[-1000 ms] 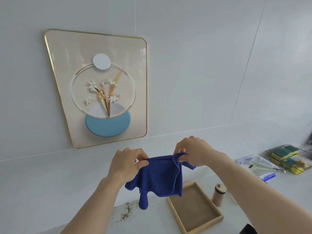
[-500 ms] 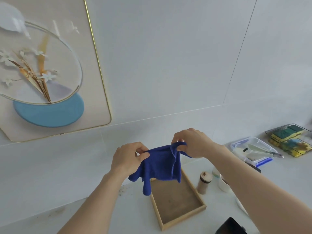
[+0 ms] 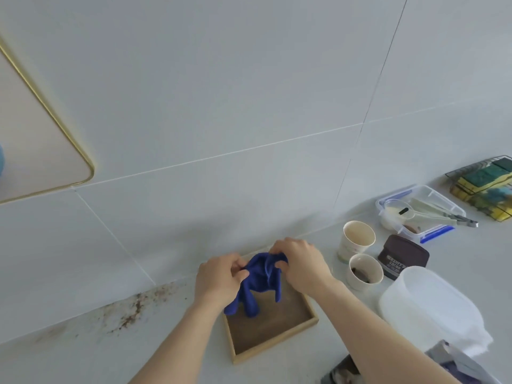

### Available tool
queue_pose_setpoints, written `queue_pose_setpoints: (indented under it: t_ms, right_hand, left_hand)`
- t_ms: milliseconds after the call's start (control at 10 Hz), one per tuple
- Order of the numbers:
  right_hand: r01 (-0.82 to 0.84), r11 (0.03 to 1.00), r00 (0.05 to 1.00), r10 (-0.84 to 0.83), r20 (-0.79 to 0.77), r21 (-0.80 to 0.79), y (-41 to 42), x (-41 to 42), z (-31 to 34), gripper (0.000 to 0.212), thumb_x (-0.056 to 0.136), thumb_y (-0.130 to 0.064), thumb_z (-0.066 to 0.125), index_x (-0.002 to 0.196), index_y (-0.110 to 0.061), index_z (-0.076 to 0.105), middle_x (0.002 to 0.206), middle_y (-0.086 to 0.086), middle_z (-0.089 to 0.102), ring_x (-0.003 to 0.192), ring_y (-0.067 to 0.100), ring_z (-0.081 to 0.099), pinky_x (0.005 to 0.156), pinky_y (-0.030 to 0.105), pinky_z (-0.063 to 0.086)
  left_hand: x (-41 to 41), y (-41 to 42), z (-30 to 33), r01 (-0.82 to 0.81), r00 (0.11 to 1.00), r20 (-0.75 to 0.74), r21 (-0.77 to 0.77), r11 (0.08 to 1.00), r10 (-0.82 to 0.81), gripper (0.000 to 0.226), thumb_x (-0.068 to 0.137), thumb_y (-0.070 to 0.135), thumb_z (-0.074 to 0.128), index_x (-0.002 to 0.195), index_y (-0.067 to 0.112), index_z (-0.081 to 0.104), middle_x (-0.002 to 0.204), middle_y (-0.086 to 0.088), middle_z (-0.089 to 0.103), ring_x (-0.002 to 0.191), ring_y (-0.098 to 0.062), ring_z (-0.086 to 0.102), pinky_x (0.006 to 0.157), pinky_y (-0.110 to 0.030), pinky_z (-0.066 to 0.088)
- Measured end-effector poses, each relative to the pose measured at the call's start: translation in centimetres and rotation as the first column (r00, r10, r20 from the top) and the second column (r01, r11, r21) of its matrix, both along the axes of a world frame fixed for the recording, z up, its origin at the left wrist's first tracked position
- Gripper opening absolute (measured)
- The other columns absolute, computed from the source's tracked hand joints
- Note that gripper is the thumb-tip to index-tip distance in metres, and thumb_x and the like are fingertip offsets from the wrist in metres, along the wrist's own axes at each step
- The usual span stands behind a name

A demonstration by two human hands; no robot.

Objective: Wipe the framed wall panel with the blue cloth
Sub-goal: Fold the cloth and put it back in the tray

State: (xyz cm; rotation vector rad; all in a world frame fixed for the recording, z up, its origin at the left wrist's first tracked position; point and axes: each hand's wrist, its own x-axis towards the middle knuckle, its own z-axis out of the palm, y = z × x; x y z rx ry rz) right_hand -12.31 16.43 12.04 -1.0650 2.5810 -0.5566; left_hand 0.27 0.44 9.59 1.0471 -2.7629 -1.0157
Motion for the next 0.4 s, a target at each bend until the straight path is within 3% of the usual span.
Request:
queue_pose_setpoints:
  t_ms: [100,200,300,400]
  right_hand:
    - [0.003,0.999,1.000,-0.003,0.018,0.034,0.6,0.4,-4.5,0.033,0.096,-0.012,0.060,0.125,-0.025,0.068,0.121,0.001,0.067,0.108,0.033,0.065,0.082,0.040,0.051]
    - [-0.099,0.983,0.992,0.086,0.088,0.157,1.4,1.4,-8.0,0.053,0.100,-0.010,0.058,0.151,-0.025,0.051,0.144,0.004,0.058,0.129,0.033,0.058,0.101,0.044,0.053]
    - [-0.224,0.931,0.964,0.168,0.206,0.287,2.6,2.7,-10.4,0.066,0.107,-0.025,0.055,0.165,-0.022,0.023,0.173,0.008,0.027,0.157,0.034,0.030,0.122,0.044,0.039]
    - [-0.240,0.904,0.959,0.163,0.233,0.354,3.5,3.5,-12.0,0.081,0.108,-0.040,0.053,0.169,-0.023,0.002,0.179,0.005,-0.001,0.166,0.028,0.002,0.134,0.046,0.018]
  left_hand:
    - [-0.2,1.0,-3.3,0.024,0.996,0.088,-0.064,0.998,-0.018,0.012,0.093,0.037,0.068,0.105,0.038,0.070,0.105,0.017,0.076,0.105,-0.016,0.069,0.092,-0.034,0.055]
    - [0.3,2.2,-5.9,0.163,0.969,0.202,-0.095,0.982,-0.142,0.037,0.098,0.040,0.062,0.134,0.038,0.057,0.132,0.010,0.067,0.126,-0.020,0.059,0.105,-0.036,0.049]
    - [1.3,3.1,-7.8,0.317,0.889,0.368,-0.061,0.947,-0.274,0.069,0.099,0.048,0.058,0.159,0.031,0.029,0.162,0.005,0.043,0.149,-0.022,0.039,0.121,-0.038,0.035]
    - [2.4,3.4,-9.1,0.409,0.796,0.506,-0.046,0.912,-0.332,0.083,0.100,0.056,0.050,0.166,0.031,0.006,0.176,0.002,0.009,0.163,-0.024,0.008,0.132,-0.045,0.010]
